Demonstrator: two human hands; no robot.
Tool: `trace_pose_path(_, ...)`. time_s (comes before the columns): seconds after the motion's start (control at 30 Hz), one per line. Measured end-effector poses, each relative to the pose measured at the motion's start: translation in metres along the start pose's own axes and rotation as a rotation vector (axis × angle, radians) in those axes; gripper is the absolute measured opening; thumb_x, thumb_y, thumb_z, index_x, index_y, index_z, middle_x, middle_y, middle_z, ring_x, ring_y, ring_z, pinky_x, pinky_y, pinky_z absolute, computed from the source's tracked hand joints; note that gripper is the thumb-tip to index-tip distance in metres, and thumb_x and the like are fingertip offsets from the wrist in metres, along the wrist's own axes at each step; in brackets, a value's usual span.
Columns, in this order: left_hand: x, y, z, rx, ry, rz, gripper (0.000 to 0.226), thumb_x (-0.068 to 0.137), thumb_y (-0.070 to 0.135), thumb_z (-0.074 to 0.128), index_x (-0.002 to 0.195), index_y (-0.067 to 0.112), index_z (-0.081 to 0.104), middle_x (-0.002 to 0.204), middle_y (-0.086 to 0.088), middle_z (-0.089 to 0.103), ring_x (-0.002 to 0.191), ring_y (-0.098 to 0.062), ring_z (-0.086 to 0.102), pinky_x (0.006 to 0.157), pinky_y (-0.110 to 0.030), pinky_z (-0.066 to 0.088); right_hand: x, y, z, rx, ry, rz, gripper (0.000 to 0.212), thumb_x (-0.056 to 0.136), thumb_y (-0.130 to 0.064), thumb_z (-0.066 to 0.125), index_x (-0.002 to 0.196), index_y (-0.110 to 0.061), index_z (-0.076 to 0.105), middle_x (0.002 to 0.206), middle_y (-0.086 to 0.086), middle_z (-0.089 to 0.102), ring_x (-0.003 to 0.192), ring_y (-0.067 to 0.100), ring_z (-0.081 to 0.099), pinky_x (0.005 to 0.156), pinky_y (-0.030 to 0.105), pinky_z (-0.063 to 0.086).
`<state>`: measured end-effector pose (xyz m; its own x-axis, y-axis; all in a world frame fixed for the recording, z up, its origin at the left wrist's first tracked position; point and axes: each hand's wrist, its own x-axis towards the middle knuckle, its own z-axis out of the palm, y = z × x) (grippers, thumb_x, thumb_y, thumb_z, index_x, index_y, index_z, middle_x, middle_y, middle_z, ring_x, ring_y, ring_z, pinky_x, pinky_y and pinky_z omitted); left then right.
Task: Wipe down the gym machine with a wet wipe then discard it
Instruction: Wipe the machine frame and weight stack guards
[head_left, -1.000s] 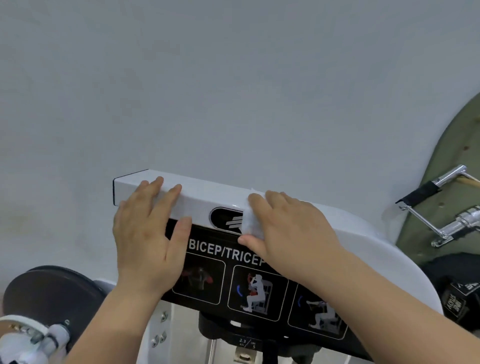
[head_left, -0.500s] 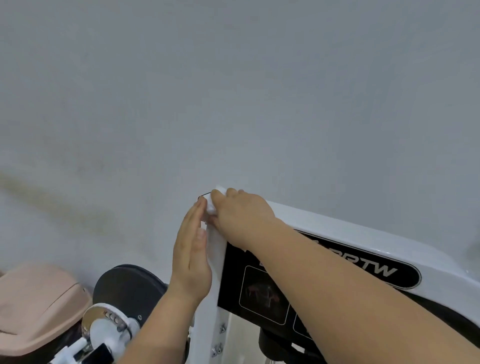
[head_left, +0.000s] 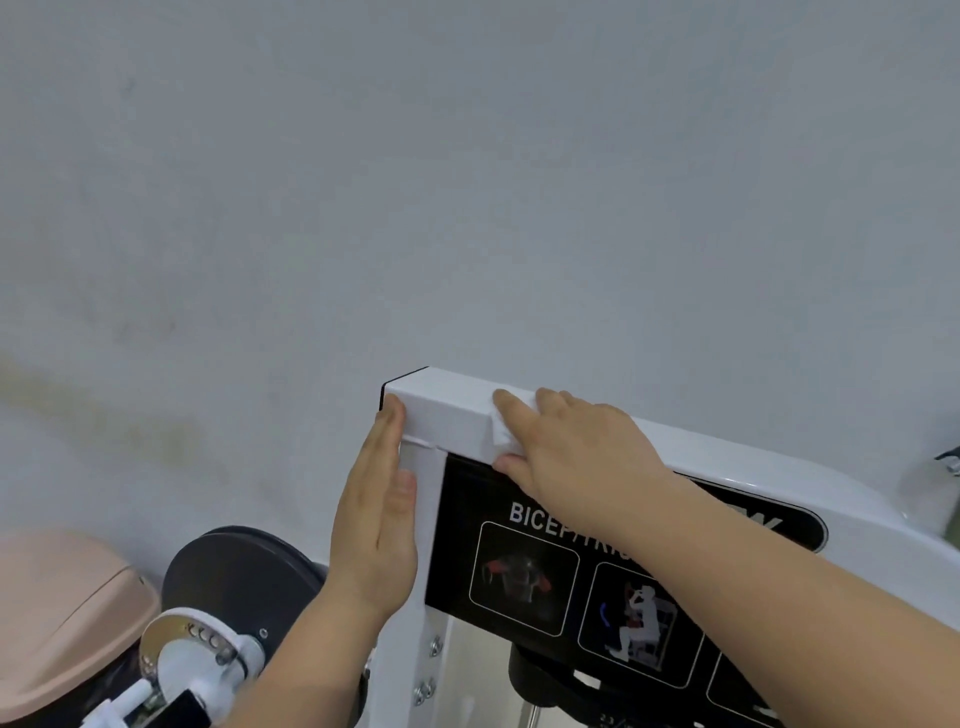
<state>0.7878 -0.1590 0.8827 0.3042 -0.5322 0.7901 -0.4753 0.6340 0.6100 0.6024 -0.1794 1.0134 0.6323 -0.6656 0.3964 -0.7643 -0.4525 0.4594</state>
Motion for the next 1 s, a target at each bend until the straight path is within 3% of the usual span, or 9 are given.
trace_pose_path(0.13, 0.001, -0.003, -0.008, -0.005, -0.052, -0.02, 0.068, 0.102, 0.067, 0.017, 0.159, 0.031, 0.024, 0.166, 0.022, 0.022, 0.153, -0.001, 0.02, 0.125, -0.028, 0.018, 0.051, -0.02, 0.002, 0.116, -0.089, -0.082, 0.075, 0.1, -0.063, 0.043, 0.16, -0.029, 0.014, 0.141, 0.012, 0.049, 0.126, 0.032, 0.051, 0.095, 0.045, 0.049)
trace_pose_path(0.3, 0.003, 0.007, -0.013, -0.309, -0.121, -0.223, 0.087, 0.088, 0.087, 0.016, 0.159, 0.038, 0.023, 0.164, 0.027, 0.023, 0.152, 0.005, 0.015, 0.127, -0.038, 0.012, 0.09, -0.03, -0.011, 0.352, -0.286, -0.115, 0.093, 0.092, -0.063, 0.061, 0.163, -0.036, 0.006, 0.163, 0.009, 0.029, 0.147, 0.03, 0.035, 0.114, 0.049, 0.037)
trace_pose_path(0.47, 0.0, 0.012, -0.009, -0.339, -0.099, -0.239, 0.09, 0.087, 0.089, 0.017, 0.159, 0.035, 0.025, 0.163, 0.026, 0.026, 0.151, 0.007, 0.017, 0.124, -0.031, 0.013, 0.057, -0.026, -0.001, 0.151, -0.099, -0.161, 0.087, 0.097, -0.06, 0.055, 0.162, -0.032, 0.004, 0.151, 0.007, 0.04, 0.133, 0.028, 0.047, 0.1, 0.045, 0.047)
trace_pose_path(0.57, -0.005, 0.015, -0.006, -0.257, -0.074, -0.238, 0.081, 0.091, 0.084, 0.017, 0.158, 0.039, 0.026, 0.163, 0.027, 0.024, 0.15, 0.008, 0.016, 0.123, -0.026, 0.013, 0.025, -0.023, 0.008, -0.062, 0.033, -0.142, 0.093, 0.098, -0.065, 0.046, 0.162, -0.023, -0.006, 0.148, 0.013, 0.039, 0.126, 0.032, 0.049, 0.095, 0.041, 0.045)
trace_pose_path(0.63, -0.013, 0.014, -0.004, -0.187, -0.054, -0.232, 0.078, 0.093, 0.08, 0.017, 0.158, 0.039, 0.027, 0.163, 0.028, 0.023, 0.15, 0.009, 0.017, 0.122, -0.019, 0.016, 0.005, -0.016, 0.015, -0.224, 0.085, -0.215, 0.096, 0.1, -0.069, 0.035, 0.161, -0.018, -0.019, 0.162, 0.024, 0.016, 0.144, 0.043, 0.03, 0.112, 0.05, 0.035)
trace_pose_path(0.73, -0.026, 0.006, -0.003, -0.137, 0.003, -0.306, 0.073, 0.093, 0.076, 0.017, 0.157, 0.041, 0.028, 0.162, 0.03, 0.024, 0.147, 0.014, 0.018, 0.123, -0.021, 0.017, -0.01, 0.0, 0.022, -0.41, 0.102, -0.373, 0.092, 0.1, -0.071, 0.018, 0.156, -0.014, -0.028, 0.163, 0.03, -0.026, 0.154, 0.047, -0.016, 0.123, 0.062, -0.001)
trace_pose_path(0.87, -0.044, -0.008, -0.001, -0.171, 0.001, -0.489, 0.057, 0.102, 0.069, 0.02, 0.155, 0.05, 0.029, 0.159, 0.034, 0.027, 0.145, 0.016, 0.02, 0.127, -0.038, 0.017, -0.007, 0.002, 0.023, -0.509, 0.117, -0.461, 0.095, 0.099, -0.073, 0.016, 0.156, -0.009, -0.026, 0.157, 0.03, -0.038, 0.147, 0.046, -0.035, 0.118, 0.06, -0.021)
trace_pose_path(1.0, -0.065, -0.012, 0.005, -0.21, -0.031, -0.577, 0.089, 0.078, 0.096, 0.016, 0.154, 0.052, 0.03, 0.158, 0.031, 0.03, 0.144, 0.013, 0.024, 0.126, -0.034, 0.018, 0.013, -0.015, 0.026, -0.55, 0.134, -0.541, 0.099, 0.097, -0.076, 0.016, 0.157, -0.009, -0.024, 0.159, 0.027, -0.035, 0.149, 0.042, -0.033, 0.12, 0.058, -0.02)
